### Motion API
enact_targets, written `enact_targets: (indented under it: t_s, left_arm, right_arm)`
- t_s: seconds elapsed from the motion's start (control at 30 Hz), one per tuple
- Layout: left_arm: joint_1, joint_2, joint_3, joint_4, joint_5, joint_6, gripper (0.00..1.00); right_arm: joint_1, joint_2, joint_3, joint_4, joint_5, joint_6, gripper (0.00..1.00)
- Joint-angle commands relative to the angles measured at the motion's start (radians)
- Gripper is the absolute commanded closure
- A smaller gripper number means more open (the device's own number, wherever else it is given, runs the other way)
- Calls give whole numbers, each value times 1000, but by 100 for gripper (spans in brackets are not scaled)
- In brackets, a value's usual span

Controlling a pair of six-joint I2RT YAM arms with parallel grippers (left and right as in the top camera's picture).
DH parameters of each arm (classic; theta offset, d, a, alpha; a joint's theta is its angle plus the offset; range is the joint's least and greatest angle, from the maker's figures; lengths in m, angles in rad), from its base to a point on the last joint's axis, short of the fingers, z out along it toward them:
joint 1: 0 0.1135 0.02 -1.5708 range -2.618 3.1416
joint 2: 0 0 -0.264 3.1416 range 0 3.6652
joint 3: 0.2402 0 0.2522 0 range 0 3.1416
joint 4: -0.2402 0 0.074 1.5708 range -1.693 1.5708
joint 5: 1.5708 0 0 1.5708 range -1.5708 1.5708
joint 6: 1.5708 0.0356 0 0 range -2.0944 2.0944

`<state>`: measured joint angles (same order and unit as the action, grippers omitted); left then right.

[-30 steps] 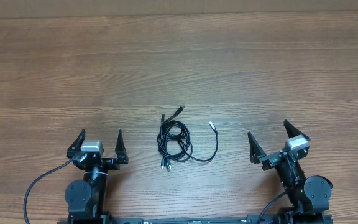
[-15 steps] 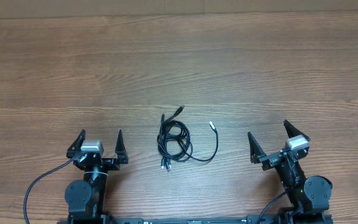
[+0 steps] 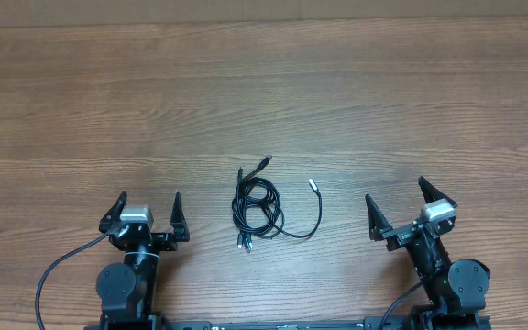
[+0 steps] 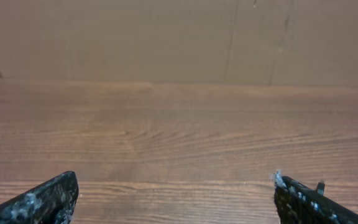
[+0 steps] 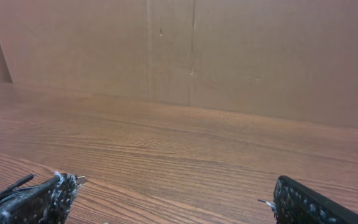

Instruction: Untangle cables

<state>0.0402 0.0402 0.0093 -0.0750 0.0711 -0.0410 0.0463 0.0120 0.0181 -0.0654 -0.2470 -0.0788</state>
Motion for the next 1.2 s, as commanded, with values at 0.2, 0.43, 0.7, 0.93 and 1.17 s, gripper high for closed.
enact_targets:
  t_s: [0.2, 0.43, 0.7, 0.93, 1.17]
  left_arm:
    - [6, 65, 89, -101, -4, 19, 0]
    - [6, 232, 185, -154, -30, 20, 0]
    - [6, 455, 277, -161, -30, 20, 0]
    - [5, 647, 388, -235, -30, 20, 0]
    - [5, 797, 473, -304, -21, 20, 0]
  right_arm:
    - [0, -2, -10, 3, 11, 0, 0]
    - [0, -2, -10, 3, 11, 1, 0]
    - [0, -2, -10, 3, 11, 1, 0]
    - [0, -2, -10, 3, 11, 1, 0]
    - [0, -2, -10, 3, 11, 1, 0]
